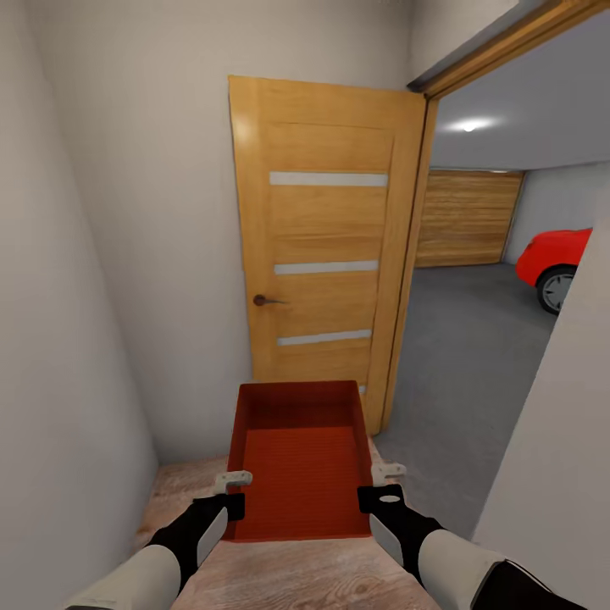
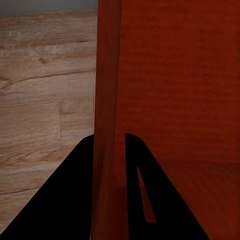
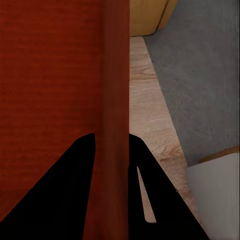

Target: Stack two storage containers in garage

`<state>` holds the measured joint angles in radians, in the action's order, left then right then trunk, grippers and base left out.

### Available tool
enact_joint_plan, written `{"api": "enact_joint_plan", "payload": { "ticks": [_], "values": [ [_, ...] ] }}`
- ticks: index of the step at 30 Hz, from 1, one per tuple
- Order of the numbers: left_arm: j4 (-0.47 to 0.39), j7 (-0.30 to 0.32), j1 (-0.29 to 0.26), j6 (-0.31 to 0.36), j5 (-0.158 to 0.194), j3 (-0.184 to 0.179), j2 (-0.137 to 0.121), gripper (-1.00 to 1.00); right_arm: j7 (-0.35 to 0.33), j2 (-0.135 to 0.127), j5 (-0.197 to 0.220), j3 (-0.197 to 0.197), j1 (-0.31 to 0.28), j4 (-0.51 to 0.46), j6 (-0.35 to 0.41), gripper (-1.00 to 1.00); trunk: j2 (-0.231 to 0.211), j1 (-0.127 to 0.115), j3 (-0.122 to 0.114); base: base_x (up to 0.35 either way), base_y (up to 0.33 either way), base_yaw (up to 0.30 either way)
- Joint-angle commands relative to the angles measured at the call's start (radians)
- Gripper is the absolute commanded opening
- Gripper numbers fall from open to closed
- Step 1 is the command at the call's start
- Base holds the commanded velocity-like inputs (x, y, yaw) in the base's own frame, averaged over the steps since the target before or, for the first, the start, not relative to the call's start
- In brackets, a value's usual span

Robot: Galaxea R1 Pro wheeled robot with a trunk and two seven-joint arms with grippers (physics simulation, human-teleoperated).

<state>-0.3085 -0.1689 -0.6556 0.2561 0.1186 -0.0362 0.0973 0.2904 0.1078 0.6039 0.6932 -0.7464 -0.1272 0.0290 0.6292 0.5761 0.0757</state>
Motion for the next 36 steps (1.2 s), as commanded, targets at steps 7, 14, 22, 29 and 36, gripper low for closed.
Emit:
{"api": "enact_joint_plan", "payload": {
  "ticks": [7,14,22,29,36],
  "values": [
    [-0.006,-0.008,-0.001,-0.021,-0.011,0.016,-0.001,-1.0,0.001,0.0,0.02,-0.003,-0.001,0.011,0.002,-1.0,0.002,0.0,0.002,0.118,0.143,-0.286],
    [-0.006,-0.008,-0.001,-0.021,-0.011,0.016,-0.002,-1.0,0.001,0.0,0.02,-0.003,-0.001,0.011,0.002,-1.0,0.002,0.0,0.002,0.18,0.191,-0.286],
    [-0.006,-0.009,-0.001,-0.021,-0.013,0.016,-0.002,-1.0,0.001,0.0,0.02,-0.004,-0.001,0.011,0.002,-1.0,0.002,0.0,0.002,0.018,0.014,-0.071],
    [-0.006,-0.009,-0.001,-0.021,-0.013,0.016,-0.002,-1.0,0.001,-0.001,0.02,-0.004,-0.001,0.011,0.002,-1.0,0.002,0.0,0.002,0.0,0.0,-0.001],
    [-0.006,-0.009,-0.001,-0.022,-0.013,0.016,-0.002,-1.0,0.001,-0.002,0.02,-0.004,-0.001,0.011,0.002,-1.0,0.002,0.0,0.002,0.0,0.0,0.0]
  ]
}}
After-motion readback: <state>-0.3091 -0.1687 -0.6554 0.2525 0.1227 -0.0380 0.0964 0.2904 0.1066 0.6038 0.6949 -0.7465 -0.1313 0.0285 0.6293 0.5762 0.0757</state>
